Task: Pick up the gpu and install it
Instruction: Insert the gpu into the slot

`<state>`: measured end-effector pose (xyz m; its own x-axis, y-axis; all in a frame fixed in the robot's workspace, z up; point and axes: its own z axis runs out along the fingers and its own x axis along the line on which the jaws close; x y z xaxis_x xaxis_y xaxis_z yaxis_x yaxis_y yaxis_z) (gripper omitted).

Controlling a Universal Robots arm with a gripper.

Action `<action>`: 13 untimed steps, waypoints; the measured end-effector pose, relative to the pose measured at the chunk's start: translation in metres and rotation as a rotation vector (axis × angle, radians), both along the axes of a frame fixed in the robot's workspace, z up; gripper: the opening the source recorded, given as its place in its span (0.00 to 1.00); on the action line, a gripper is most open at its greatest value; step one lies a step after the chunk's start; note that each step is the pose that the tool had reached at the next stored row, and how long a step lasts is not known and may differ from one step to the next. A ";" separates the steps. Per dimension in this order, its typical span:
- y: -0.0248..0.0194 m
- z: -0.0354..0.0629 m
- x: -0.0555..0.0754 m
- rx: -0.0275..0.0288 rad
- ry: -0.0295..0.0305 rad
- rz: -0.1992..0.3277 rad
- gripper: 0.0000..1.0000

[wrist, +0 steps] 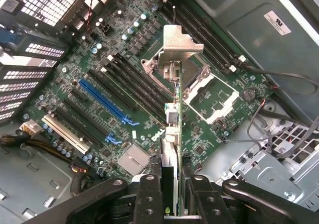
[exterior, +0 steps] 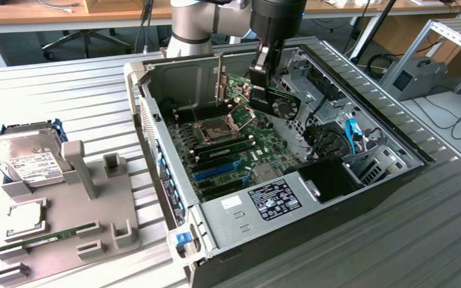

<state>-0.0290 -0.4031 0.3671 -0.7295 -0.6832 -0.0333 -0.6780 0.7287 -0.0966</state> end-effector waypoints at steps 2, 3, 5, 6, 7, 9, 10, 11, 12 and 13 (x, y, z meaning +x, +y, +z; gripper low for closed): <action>0.0000 0.0000 0.000 0.0000 0.0000 0.005 0.26; 0.0000 0.0000 0.000 0.0001 0.0000 0.007 0.26; 0.0000 0.0000 0.000 0.0000 0.0000 0.012 0.26; 0.0000 0.0000 0.000 0.0000 0.0000 0.015 0.26; 0.0000 0.0000 0.000 0.0000 0.0000 0.017 0.26; 0.0000 0.0000 0.000 0.0000 0.0000 0.023 0.26; 0.0000 0.0000 0.000 0.0000 0.0000 0.025 0.26; 0.0000 0.0000 0.000 0.0001 0.0000 0.028 0.26; 0.0000 0.0000 0.000 0.0001 0.0000 0.030 0.26; 0.0000 0.0000 0.000 0.0000 0.0000 0.032 0.26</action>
